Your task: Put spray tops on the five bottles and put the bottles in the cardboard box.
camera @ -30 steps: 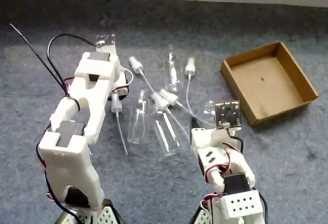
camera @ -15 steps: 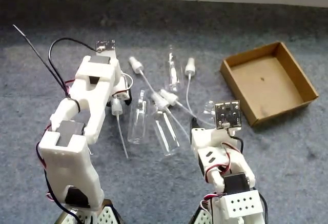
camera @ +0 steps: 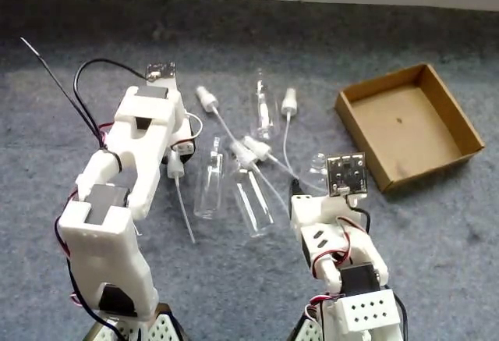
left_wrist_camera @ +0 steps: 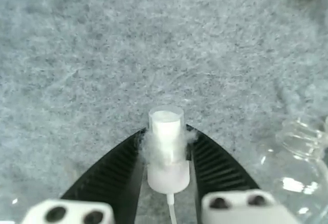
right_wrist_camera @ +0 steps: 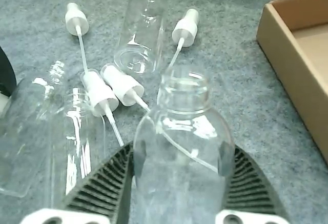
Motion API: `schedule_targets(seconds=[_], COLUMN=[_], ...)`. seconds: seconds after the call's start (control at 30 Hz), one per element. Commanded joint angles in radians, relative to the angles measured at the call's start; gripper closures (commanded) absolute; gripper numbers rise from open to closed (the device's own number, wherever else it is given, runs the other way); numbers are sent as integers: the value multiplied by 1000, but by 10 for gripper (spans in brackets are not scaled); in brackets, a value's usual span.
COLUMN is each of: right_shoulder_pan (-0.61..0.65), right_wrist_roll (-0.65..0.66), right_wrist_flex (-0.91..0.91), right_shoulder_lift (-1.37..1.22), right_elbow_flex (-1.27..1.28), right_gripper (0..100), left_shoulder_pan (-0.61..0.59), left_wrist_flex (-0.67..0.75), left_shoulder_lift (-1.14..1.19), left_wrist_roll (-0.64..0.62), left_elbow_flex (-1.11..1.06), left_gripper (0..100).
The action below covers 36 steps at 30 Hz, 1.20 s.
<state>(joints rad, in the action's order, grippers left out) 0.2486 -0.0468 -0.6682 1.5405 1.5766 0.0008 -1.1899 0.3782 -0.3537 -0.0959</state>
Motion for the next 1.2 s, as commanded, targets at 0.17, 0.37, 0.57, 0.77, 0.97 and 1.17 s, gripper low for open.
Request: schedule_targets(seconds=[0.17,0.37,0.57,0.77,0.97,1.17], right_shoulder_pan=[24,88,88,90,99,179], right_wrist_roll=[-8,-3,-3,-2,155,203], right_wrist_flex=[96,349,516,564,565,565], right_shoulder_lift=[15,15,15,15,15,15], right_elbow_flex=[-21,96,177,182,182,216], right_gripper=[839,841,842,842,842,842], left_shoulder_pan=[22,22,24,145,300,343], left_wrist_flex=[-21,-133,-143,-92,44,275], left_shoulder_lift=[-84,-266,-479,-676,-851,-957], left_wrist_roll=[-3,-3,-2,-2,0,0], left_elbow_flex=[68,170,209,205,188,76], left_gripper=[986,987,987,987,987,987])
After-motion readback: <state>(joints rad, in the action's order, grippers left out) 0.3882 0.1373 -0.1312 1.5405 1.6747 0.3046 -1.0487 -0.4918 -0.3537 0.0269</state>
